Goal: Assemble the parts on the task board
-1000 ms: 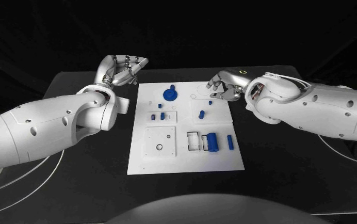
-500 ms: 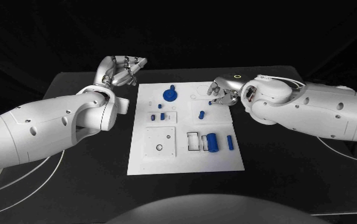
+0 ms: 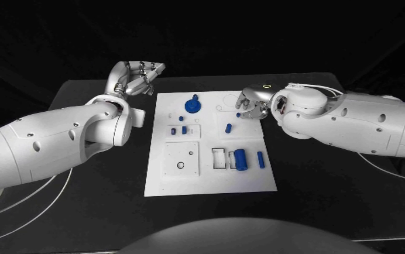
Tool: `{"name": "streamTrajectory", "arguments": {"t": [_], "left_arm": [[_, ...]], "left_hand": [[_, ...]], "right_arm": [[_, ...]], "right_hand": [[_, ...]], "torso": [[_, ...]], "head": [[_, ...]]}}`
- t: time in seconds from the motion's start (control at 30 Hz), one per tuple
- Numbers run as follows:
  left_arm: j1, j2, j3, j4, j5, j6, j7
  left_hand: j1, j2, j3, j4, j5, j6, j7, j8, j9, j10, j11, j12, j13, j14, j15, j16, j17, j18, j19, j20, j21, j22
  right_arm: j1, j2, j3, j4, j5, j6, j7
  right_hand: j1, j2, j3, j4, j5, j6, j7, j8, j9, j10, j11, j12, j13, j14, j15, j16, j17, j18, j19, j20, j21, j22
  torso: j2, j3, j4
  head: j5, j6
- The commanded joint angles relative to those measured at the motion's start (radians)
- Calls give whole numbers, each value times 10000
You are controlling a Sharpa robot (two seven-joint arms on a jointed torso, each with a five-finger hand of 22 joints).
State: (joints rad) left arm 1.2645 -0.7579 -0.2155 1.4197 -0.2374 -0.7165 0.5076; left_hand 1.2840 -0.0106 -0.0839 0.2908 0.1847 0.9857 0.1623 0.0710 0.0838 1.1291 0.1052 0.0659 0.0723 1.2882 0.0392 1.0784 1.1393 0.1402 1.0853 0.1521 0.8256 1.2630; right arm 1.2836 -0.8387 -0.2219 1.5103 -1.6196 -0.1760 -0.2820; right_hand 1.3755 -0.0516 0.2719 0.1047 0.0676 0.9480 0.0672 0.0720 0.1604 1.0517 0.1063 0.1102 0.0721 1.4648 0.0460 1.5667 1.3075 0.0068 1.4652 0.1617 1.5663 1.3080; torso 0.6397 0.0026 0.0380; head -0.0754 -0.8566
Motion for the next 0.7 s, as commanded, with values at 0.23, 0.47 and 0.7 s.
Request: {"name": "streamTrajectory", "arguments": {"t": [0.23, 0.47, 0.7], "left_arm": [[6, -1, 7, 7, 46, 24, 83], [7, -22, 7, 18, 46, 39, 70], [7, -29, 7, 15, 46, 77, 42]], "left_hand": [[28, 158, -88, 8, 56, -48, -17, -2, -11, -35, -4, 38, 17, 101, -1, 57, 18, 15, 118, -19, 55, 21], [35, 172, -92, 8, 56, -48, -18, 1, -10, -32, -6, 41, 19, 103, -3, 54, 11, 15, 127, -20, 53, 22], [43, 193, -97, 8, 57, -47, -20, 7, -8, -28, -8, 44, 22, 106, -5, 49, 3, 16, 136, -21, 45, 20]], "right_arm": [[-39, 276, 2, -263, -200, 597, -210], [-110, 514, 2, -430, -211, 887, -353], [-192, 653, 2, -569, -283, 1080, -547]], "right_hand": [[13, -33, 59, -21, -81, 200, -43, -46, -122, 430, -223, -20, -64, 1060, -281, 41, 2633, -68, 1056, -275, 45, 2628], [38, 5, 114, -23, -72, 315, -65, -15, -141, 503, -292, -49, -73, 1060, -339, 41, 2633, -68, 1056, -333, 45, 2628], [51, 29, 158, -25, -45, 416, -24, 9, -152, 547, -336, -79, -79, 1060, -383, 41, 2633, -68, 1056, -379, 45, 2628]], "torso": [[5, 4, 9], [2, 2, 6], [3, -1, 1]], "head": [[-3, -19], [6, -21], [-5, -52]]}}
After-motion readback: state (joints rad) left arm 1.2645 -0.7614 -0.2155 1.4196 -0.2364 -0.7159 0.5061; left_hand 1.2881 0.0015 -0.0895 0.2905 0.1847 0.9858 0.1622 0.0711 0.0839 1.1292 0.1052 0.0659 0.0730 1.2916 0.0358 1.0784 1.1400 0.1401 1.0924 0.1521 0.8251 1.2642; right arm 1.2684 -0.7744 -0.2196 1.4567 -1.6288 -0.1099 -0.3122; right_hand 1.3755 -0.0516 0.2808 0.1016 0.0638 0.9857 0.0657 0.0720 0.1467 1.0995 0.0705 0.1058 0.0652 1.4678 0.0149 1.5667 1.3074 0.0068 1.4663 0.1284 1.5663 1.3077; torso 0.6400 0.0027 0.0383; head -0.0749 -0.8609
